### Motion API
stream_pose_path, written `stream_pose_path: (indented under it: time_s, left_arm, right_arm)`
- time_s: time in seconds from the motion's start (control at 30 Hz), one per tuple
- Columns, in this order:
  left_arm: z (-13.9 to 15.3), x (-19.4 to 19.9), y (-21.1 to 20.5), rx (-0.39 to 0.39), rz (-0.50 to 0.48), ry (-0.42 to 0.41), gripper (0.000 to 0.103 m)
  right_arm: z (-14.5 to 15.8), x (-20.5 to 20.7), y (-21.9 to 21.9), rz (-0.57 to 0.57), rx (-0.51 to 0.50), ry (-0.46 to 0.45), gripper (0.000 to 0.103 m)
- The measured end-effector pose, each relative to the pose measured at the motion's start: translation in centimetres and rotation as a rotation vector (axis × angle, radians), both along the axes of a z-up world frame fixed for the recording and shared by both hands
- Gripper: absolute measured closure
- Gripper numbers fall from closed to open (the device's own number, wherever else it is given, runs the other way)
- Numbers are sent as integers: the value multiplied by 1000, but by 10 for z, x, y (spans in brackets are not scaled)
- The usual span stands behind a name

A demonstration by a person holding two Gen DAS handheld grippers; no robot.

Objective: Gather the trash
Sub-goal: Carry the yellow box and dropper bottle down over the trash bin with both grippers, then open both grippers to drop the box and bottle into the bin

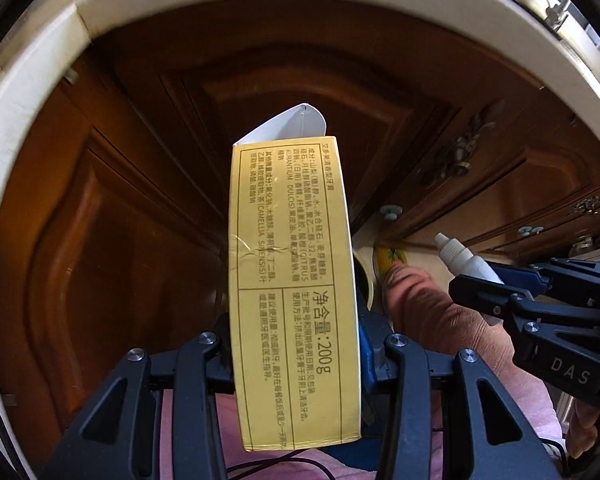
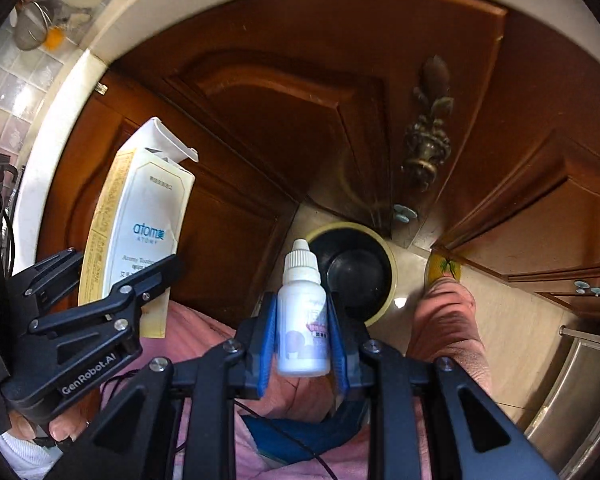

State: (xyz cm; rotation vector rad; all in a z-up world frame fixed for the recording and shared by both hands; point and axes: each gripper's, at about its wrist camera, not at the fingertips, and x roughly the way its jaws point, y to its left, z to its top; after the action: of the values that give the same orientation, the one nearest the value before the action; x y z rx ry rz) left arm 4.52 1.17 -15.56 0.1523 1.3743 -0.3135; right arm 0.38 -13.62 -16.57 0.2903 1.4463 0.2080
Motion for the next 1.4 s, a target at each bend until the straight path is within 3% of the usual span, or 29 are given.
stream_pose_path:
  time_s: [0.3,0.33,0.4,0.47,0.7,0.87,1.17,1.4]
  left_arm:
    - [-29,12,-5,1,-9,81,61]
    - [-31,15,-6,4,-7,90,59]
    - [-34,18,-5,4,-6,100,41]
    - [-33,20,-6,0,-5,102,33]
    - [-39,29,0,16,23,115,26]
    - [-40,28,-1,21,24,105,26]
    - [-8,21,-6,30,16,12,26]
    - [46,13,-3,-9,-10,-152,26]
  right_arm:
    - [-24,14,5,39,-2,49,78]
    - [-26,15,6,43,0,54,78]
    - [-27,15,7,47,-1,65,77]
    - [-28,17,5,45,5,71,75]
    - [-31,20,-1,21,20,67,62]
    - [-29,20,-2,16,18,57,61]
    - [1,14,3,42,-21,-43,60]
    - [51,4,3,50,-31,-169,44]
